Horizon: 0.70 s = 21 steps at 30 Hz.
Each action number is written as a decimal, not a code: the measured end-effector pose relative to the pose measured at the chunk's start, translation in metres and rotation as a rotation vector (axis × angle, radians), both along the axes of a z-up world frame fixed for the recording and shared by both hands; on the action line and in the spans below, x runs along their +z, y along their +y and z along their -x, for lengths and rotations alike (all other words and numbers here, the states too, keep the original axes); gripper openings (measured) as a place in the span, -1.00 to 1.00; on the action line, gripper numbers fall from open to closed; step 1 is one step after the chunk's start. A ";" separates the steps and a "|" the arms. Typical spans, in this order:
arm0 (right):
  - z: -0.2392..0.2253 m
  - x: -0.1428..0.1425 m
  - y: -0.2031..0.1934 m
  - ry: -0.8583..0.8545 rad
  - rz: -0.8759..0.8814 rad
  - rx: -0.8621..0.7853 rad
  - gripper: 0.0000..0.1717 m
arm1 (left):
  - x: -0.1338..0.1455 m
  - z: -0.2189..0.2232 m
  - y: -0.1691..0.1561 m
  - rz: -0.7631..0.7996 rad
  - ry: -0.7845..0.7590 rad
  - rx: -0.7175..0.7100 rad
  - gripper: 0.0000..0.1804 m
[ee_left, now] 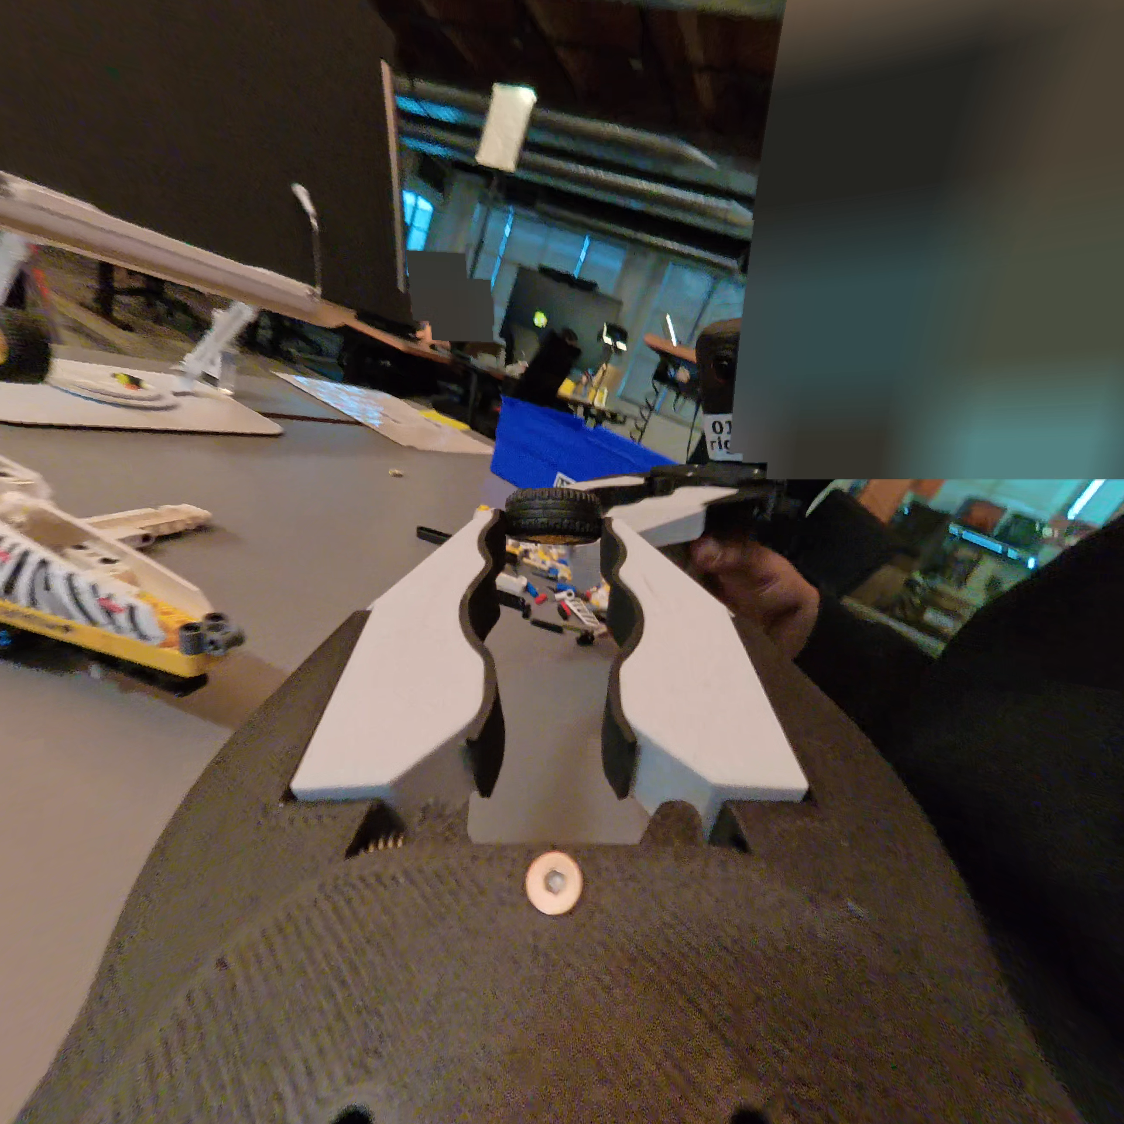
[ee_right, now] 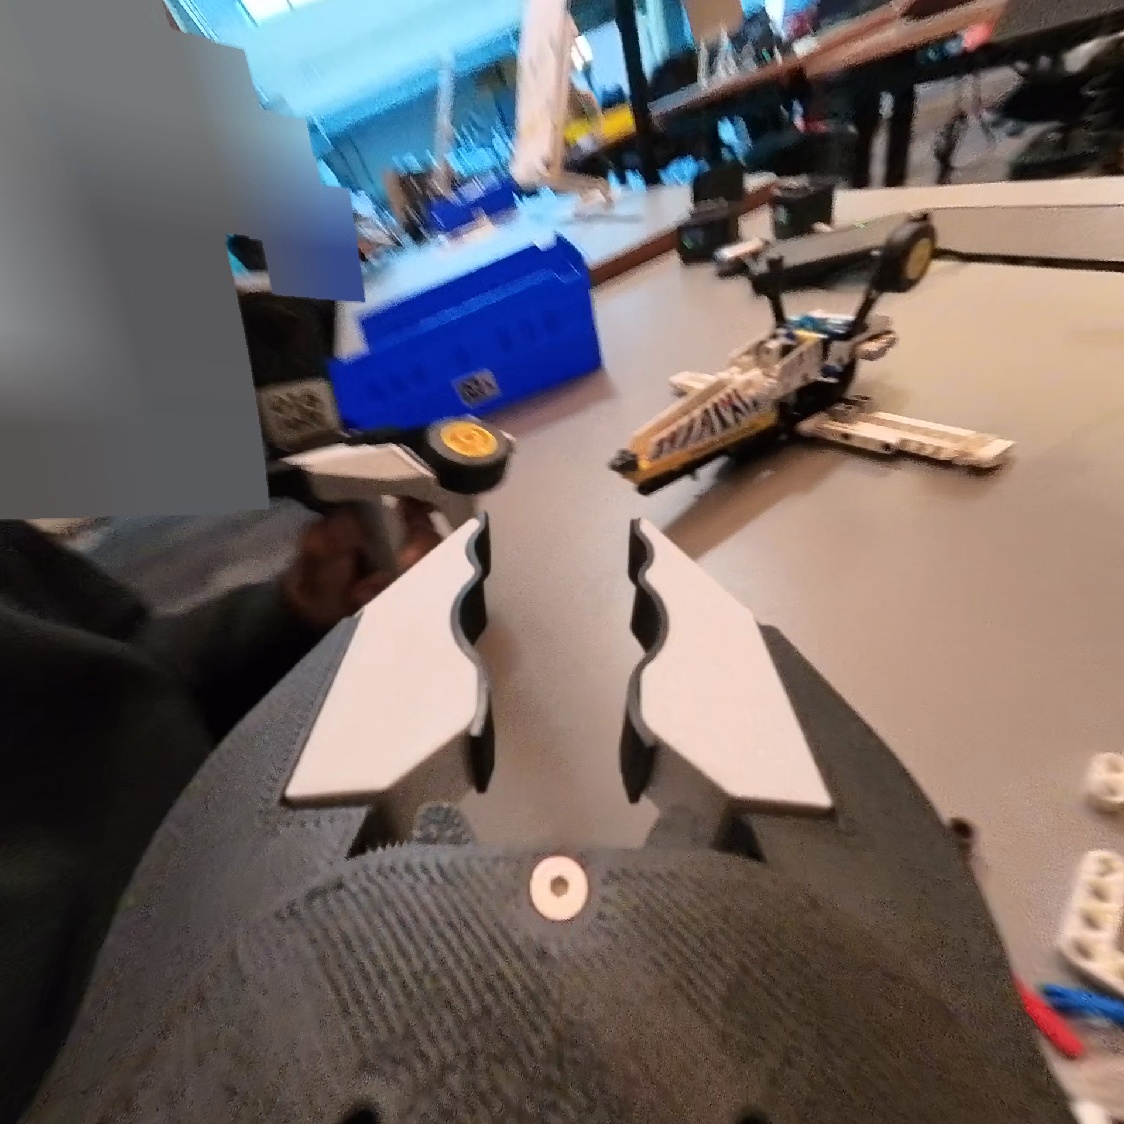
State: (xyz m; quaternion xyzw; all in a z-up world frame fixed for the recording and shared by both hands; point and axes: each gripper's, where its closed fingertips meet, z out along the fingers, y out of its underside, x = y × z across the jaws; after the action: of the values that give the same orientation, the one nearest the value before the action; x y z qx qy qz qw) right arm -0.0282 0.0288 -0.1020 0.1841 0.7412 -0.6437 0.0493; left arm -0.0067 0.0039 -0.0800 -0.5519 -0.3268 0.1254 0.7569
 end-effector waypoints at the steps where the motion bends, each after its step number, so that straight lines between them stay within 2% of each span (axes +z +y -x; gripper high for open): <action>1: -0.007 0.007 0.008 -0.037 0.086 0.032 -0.49 | -0.002 -0.001 0.007 0.035 0.005 -0.013 -0.71; 3: -0.023 0.026 0.026 -0.053 0.302 0.123 -0.54 | -0.006 -0.002 0.021 0.097 0.018 -0.031 -0.71; 4: -0.030 0.034 0.038 -0.040 0.410 0.152 -0.63 | -0.008 -0.002 0.028 0.116 0.023 -0.042 -0.70; 7: -0.034 0.057 0.068 0.053 0.571 0.146 -0.75 | -0.011 -0.002 0.049 0.147 0.019 -0.075 -0.70; 10: -0.022 0.051 0.075 0.203 0.470 0.031 -0.80 | -0.012 -0.002 0.065 0.159 0.022 -0.090 -0.70; 16: -0.032 0.020 0.049 0.301 0.243 0.050 -0.69 | -0.012 -0.002 0.070 0.161 0.026 -0.096 -0.70; 21: -0.036 0.020 0.046 0.374 0.231 0.040 -0.72 | -0.011 -0.008 0.071 0.065 -0.035 -0.214 -0.69</action>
State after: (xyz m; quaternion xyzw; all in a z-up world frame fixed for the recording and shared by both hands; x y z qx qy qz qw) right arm 0.0080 0.0747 -0.0823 0.0401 0.6624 -0.7460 -0.0555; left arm 0.0016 0.0751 -0.0909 -0.6099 -0.2749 0.0447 0.7420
